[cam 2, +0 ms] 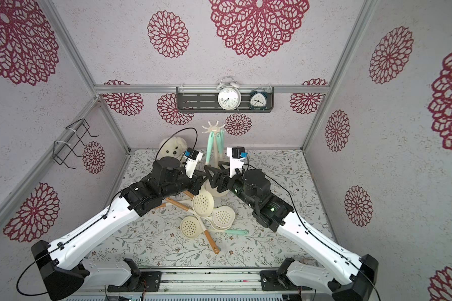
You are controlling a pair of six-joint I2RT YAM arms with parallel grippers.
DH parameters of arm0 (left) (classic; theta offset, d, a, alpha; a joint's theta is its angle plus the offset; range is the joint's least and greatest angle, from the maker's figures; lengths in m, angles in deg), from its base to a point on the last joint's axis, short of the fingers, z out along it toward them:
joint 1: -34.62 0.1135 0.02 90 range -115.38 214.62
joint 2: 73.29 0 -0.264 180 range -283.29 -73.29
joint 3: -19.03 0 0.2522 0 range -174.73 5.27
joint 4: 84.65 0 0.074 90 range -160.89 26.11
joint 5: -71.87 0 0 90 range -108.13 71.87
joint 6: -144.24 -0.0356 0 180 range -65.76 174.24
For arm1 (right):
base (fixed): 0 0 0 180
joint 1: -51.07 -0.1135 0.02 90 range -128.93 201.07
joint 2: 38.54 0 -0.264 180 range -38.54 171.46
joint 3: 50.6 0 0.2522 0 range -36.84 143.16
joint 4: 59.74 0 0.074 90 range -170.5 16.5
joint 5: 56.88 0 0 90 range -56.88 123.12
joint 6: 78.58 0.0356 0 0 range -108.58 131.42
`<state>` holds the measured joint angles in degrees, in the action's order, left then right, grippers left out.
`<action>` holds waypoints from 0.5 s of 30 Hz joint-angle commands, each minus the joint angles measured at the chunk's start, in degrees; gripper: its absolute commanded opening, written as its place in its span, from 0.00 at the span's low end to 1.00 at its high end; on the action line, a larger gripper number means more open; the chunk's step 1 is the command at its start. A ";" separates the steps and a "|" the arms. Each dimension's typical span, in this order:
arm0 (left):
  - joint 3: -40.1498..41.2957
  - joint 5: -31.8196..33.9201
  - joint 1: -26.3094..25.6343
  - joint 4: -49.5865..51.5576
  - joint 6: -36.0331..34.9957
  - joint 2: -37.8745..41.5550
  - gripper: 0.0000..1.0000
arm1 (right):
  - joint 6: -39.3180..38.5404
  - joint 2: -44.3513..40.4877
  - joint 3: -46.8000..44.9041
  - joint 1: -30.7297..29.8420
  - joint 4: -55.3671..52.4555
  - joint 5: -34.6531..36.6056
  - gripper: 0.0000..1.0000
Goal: Hang the skimmer on the kitchen utensil rack
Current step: Pick up the skimmer from the center of the board.
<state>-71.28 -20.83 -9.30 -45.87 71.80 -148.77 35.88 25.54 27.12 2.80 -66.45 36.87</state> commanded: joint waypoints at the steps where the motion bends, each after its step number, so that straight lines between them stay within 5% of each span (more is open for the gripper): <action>1: 0.44 -0.49 -0.52 -3.83 0.85 2.21 0.00 | -0.80 0.96 2.36 0.05 7.04 1.44 0.61; 15: 1.64 -0.65 -1.24 -4.75 1.48 3.76 0.00 | 0.51 7.85 5.30 0.04 10.51 -0.29 0.38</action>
<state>-70.30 -21.09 -9.96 -48.01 72.94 -146.28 36.45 33.12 29.59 2.80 -59.39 36.98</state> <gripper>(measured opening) 0.101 0.386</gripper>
